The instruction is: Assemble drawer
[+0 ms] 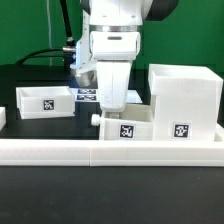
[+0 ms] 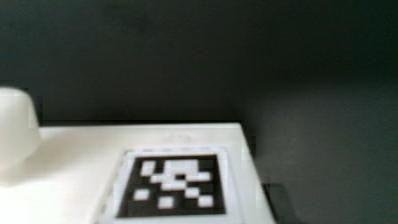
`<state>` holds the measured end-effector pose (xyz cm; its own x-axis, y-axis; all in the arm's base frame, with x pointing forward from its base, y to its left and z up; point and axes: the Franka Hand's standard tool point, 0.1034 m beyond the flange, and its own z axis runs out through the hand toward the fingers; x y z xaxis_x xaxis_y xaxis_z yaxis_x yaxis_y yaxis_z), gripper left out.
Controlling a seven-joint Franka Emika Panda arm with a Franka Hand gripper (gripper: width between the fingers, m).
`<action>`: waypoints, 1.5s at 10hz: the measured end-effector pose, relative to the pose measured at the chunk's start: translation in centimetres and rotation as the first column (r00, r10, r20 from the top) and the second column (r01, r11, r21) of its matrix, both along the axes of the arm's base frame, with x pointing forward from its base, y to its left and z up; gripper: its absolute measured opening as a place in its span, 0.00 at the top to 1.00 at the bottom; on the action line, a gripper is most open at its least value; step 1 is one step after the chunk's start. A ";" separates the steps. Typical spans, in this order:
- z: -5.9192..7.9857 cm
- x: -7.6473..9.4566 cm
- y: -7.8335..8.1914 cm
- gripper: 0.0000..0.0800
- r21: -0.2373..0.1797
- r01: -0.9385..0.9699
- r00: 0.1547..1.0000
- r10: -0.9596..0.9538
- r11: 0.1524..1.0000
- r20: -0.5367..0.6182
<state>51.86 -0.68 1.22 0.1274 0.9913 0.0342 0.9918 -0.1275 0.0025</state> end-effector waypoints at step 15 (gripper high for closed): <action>-0.4 1.1 1.1 0.94 0.008 0.008 0.999 -0.008 1.000 0.048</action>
Offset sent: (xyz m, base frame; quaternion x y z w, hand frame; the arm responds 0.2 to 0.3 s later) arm -0.0002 0.0133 0.0029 -0.0121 0.0106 -0.0074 0.9998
